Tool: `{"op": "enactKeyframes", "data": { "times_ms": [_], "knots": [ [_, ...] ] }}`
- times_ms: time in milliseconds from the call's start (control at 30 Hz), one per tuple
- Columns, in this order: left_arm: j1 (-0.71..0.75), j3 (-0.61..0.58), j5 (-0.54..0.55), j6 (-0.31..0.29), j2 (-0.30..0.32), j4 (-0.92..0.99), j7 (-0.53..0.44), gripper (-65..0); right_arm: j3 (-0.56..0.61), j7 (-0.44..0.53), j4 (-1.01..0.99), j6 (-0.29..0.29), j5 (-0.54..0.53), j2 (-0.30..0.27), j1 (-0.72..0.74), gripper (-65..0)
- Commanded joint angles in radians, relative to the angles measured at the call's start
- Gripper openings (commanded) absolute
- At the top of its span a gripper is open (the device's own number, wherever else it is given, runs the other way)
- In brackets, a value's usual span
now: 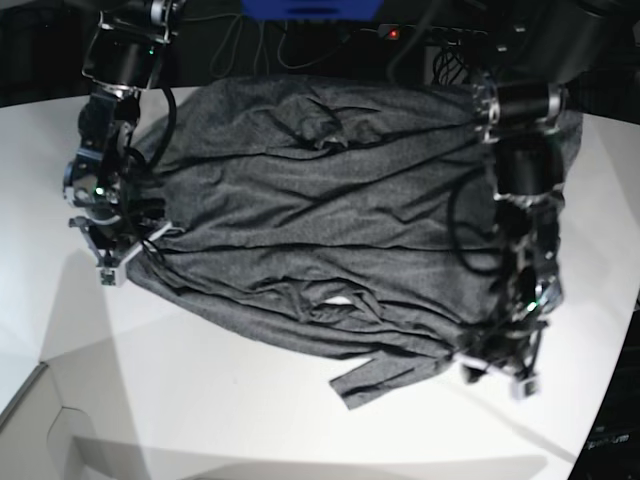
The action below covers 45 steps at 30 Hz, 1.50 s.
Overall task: Layout the t-shirt on the table in an organized manner, then fold the t-shirt properly
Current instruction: 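Lay the sleeve down and regrasp the shirt hem with the left gripper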
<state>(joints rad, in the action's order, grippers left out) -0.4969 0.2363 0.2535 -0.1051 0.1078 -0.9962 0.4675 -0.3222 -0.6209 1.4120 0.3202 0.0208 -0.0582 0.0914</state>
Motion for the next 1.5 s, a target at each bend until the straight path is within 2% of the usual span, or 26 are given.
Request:
{"op": "enactKeyframes", "data": {
  "times_ms": [0, 100, 233, 400, 533, 800, 900, 1000, 1100, 1233, 1333, 1467],
  "knots": [
    [-0.044, -0.031, 0.0, -0.008, -0.012, 0.003, -0.023, -40.3, -0.001, 0.04, 0.065, 0.001, -0.015, -0.002, 0.02, -37.7],
    [-0.107, -0.148, 0.0, -0.008, -0.056, 0.083, -0.039, -40.3, -0.001, 0.04, 0.18, 0.001, -0.015, 0.008, -0.022, -37.7],
    [-0.188, -0.291, 0.0, 0.002, -0.102, 0.317, -0.214, -40.3, 0.001, 0.029, 0.261, 0.001, -0.015, 0.028, -0.057, -37.7],
    [-0.305, -0.315, 0.008, 0.002, -0.107, 0.673, -0.458, -40.3, 0.002, 0.029, 0.287, 0.001, -0.015, 0.024, -0.106, -37.6],
    [-0.36, -0.315, 0.008, 0.002, -0.098, 0.83, -0.562, -40.3, 0.001, 0.035, 0.287, 0.001, -0.015, 0.022, -0.141, -37.6],
    [-0.343, -0.312, 0.016, 0.003, 0.011, 0.84, -0.551, -40.3, 0.001, 0.029, 0.287, 0.001, -0.015, 0.024, -0.149, -37.6],
    [-0.316, -0.312, 0.096, 0.003, 0.048, 0.84, -0.547, -40.3, 0.005, 0.029, 0.289, 0.001, -0.015, 0.025, -0.149, -37.5],
    [-0.299, -0.32, 0.162, 0.002, 0.074, 0.831, -0.477, -40.3, 0.008, 0.029, 0.289, 0.001, -0.015, 0.03, -0.144, -37.5],
    [-0.297, -0.32, 0.183, -0.005, 0.076, 0.831, -0.435, -40.3, 0.008, 0.029, 0.289, 0.003, -0.015, 0.051, -0.138, -37.5],
    [-0.297, -0.314, 0.188, -0.006, 0.068, 0.824, -0.431, -40.3, 0.031, 0.029, 0.29, 0.004, -0.015, 0.054, -0.137, -37.5],
    [-0.291, -0.314, 0.189, -0.005, 0.066, 0.724, -0.415, -40.3, 0.056, 0.029, 0.29, 0.004, -0.015, 0.053, -0.146, -37.5],
    [-0.248, -0.312, 0.189, 0.002, 0.066, 0.541, -0.332, -40.3, 0.054, 0.029, 0.29, 0.004, -0.015, 0.053, -0.147, -37.6]
  ]
}}
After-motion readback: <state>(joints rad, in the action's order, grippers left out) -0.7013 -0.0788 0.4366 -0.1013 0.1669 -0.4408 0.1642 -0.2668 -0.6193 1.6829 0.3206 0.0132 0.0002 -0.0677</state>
